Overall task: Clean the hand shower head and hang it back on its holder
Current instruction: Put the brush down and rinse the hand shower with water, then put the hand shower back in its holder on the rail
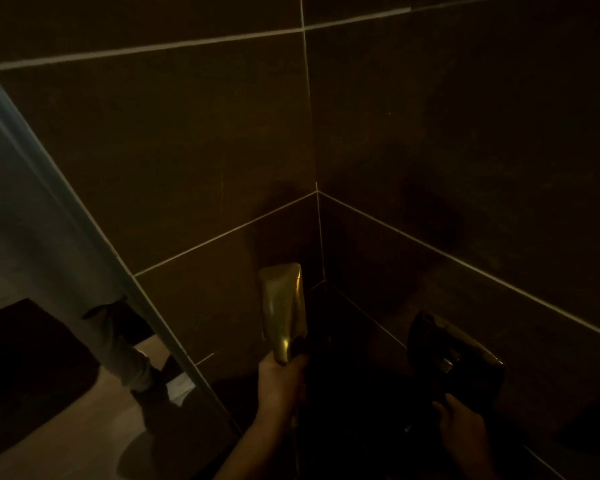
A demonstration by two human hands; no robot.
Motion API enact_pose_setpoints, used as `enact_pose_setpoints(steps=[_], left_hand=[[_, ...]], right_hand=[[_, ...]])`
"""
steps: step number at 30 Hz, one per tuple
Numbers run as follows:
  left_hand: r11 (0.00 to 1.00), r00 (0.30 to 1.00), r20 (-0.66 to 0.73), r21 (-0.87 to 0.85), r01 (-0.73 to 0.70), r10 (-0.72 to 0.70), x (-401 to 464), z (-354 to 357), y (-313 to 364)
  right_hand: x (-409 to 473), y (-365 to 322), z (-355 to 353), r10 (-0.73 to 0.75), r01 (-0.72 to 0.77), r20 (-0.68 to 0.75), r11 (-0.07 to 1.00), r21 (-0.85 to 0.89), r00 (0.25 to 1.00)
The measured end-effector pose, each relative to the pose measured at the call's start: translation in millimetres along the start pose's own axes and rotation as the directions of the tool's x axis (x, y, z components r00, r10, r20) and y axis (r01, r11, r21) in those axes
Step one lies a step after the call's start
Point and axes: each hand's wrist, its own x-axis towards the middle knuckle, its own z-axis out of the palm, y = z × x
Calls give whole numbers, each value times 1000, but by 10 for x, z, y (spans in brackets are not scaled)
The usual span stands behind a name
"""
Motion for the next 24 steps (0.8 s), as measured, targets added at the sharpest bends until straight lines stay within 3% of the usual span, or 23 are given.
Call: enact_pose_setpoints(steps=[4,8,11,13,16,18,21,24], left_hand=[[999,998,68,34,9,-12,-63,-9,-34],[996,991,121,-53,70,-63,-96,142,-106],[991,973,220,-97,93,-70,-159,295,-161],[996,950,309,-68,53,-30,-262,381,-157],[998,894,447,-58,-1,27,-445,449,-115],[998,847,530,-66,-6,40,-574,453,-81],[997,781,624,-77,23,30,-791,437,-54],[998,758,652,-54,24,17,-1050,480,-53]], right_hand=[[-85,-84,11,59,-64,40,988,137,997],[-360,-160,-106,72,-97,148,981,167,986],[-765,-269,-223,125,-151,203,982,115,971],[-1065,-406,-224,63,-113,239,973,200,969],[-1524,-714,-206,-97,62,56,894,444,994],[-1786,-944,-268,-118,93,13,837,540,993],[-2073,-1094,-341,-104,103,-30,824,558,994],[-2338,-1054,-403,-36,125,-160,797,591,986]])
